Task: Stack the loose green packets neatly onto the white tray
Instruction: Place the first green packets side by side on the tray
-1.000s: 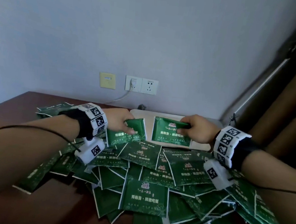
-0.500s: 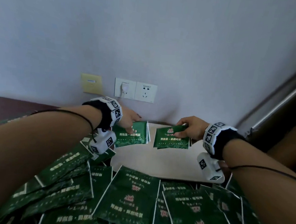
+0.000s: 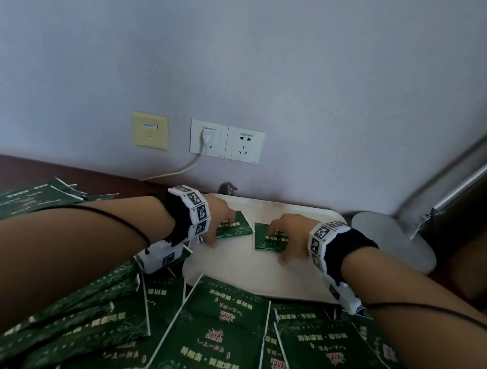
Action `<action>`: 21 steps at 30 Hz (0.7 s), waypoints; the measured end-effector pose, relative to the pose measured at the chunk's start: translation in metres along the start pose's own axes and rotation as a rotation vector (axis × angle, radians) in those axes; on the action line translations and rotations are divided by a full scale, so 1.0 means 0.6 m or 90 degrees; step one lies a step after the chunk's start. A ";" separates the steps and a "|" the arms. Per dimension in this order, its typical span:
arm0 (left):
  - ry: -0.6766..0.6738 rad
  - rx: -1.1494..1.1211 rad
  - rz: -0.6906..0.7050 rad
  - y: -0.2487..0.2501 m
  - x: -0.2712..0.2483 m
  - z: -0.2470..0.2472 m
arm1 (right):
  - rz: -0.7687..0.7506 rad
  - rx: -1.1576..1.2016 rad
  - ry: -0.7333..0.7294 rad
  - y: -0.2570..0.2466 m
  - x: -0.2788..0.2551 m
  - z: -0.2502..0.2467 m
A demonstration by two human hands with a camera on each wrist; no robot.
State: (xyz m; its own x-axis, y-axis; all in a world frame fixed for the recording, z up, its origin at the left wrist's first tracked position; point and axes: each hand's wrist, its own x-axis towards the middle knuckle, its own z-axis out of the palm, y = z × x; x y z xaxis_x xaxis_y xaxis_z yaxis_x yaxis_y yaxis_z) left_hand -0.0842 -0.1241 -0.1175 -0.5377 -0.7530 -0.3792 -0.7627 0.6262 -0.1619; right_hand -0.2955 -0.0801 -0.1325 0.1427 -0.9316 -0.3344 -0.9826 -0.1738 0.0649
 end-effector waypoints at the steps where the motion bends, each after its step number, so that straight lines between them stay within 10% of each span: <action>1: 0.001 0.007 0.002 0.001 0.002 -0.002 | -0.004 -0.009 0.006 0.000 0.006 0.002; 21: 0.005 -0.117 -0.087 -0.033 0.027 -0.003 | 0.014 0.032 0.043 0.003 0.066 -0.009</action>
State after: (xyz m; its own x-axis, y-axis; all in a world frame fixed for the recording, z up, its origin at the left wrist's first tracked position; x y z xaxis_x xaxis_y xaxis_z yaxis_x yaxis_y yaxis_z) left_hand -0.0784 -0.1489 -0.1191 -0.4272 -0.8305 -0.3574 -0.8808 0.4716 -0.0429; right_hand -0.2910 -0.1192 -0.1407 0.1277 -0.9545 -0.2696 -0.9900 -0.1391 0.0233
